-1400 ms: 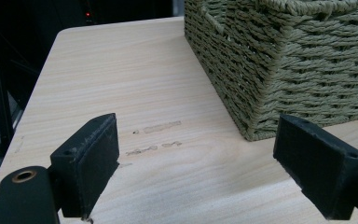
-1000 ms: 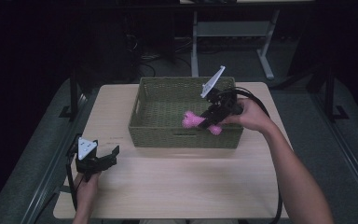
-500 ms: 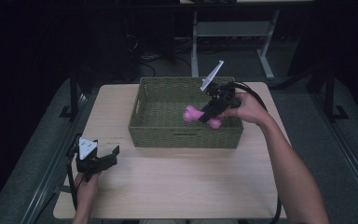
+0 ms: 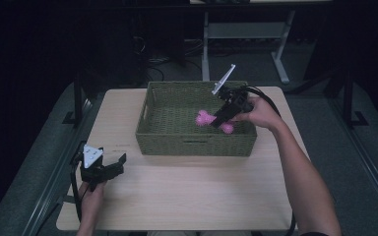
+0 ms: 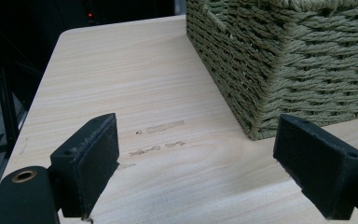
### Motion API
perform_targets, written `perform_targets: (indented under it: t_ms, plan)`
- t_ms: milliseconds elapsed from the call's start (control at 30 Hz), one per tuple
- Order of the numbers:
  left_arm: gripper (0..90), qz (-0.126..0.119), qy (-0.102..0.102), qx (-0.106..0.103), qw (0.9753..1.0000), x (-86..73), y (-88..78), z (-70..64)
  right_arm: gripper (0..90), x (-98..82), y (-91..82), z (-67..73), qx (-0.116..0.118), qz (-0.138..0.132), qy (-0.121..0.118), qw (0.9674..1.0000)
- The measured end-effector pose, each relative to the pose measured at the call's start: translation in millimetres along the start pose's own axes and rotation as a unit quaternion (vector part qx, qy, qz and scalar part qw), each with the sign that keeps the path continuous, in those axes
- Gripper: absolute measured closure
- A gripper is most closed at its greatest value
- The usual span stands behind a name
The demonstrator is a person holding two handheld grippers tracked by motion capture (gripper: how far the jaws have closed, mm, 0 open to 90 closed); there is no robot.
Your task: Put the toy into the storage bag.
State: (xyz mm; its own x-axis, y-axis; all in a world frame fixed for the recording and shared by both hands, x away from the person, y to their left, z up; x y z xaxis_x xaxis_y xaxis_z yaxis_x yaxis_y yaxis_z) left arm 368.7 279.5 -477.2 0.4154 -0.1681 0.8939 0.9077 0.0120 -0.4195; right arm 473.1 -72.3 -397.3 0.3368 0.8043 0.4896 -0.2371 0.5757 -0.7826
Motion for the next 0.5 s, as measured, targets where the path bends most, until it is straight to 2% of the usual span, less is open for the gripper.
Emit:
perform_targets:
  t_ms: [500]
  plan:
    - [13.7, 0.000, -0.002, 0.001, 1.0000, 0.3, -0.1, 0.5, 58.2, -5.7, 3.7, -14.4, -0.005, 0.002, 0.015, 0.9999]
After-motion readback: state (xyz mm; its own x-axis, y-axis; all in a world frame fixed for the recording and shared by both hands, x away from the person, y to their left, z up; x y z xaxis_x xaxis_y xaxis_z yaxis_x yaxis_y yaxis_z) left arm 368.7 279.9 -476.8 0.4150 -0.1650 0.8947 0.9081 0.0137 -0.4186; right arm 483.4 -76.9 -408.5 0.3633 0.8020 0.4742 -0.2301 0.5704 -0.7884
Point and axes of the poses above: each handheld gripper's, and its own axes: y roughly forward along the jaws, x roughly out of its top, z roughly to its left, the point moved 9 cm from there along y, roughly forward along the jaws, and after that the axes turned 14 degrees about x, right-handed, at the moved point
